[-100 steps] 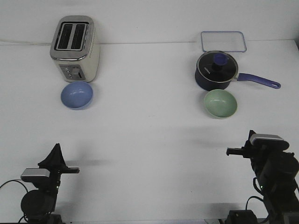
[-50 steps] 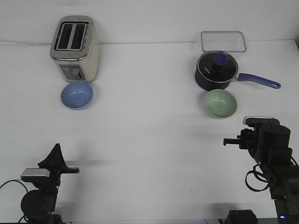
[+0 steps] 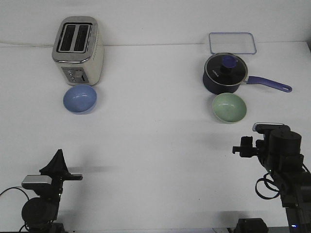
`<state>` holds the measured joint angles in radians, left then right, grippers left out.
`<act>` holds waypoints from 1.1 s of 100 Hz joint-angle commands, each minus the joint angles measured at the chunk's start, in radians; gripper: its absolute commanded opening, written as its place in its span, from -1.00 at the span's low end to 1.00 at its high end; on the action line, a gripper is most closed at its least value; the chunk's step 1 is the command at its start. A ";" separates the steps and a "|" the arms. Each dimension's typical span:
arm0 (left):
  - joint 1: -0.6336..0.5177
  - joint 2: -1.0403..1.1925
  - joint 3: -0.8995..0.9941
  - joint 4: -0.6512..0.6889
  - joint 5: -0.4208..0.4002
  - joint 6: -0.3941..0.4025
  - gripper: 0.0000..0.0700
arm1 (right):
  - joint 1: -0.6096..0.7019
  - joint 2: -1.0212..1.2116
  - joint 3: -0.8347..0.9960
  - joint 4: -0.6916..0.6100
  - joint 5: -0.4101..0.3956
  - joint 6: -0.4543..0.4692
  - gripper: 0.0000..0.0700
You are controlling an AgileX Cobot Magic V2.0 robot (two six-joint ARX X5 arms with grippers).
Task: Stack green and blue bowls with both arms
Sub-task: 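Raise the right gripper and move it toward the pale green bowl, then lower the right gripper onto the green bowl rim and close it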
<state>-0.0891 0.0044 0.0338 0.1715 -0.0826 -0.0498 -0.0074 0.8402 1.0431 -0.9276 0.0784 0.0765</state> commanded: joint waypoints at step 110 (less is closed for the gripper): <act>0.000 -0.001 -0.020 0.010 -0.003 0.005 -0.97 | -0.179 0.729 0.396 0.123 -0.161 -0.042 0.23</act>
<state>-0.0891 0.0044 0.0338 0.1715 -0.0826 -0.0498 -0.1783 1.5215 1.3994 -0.8146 -0.0795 0.0551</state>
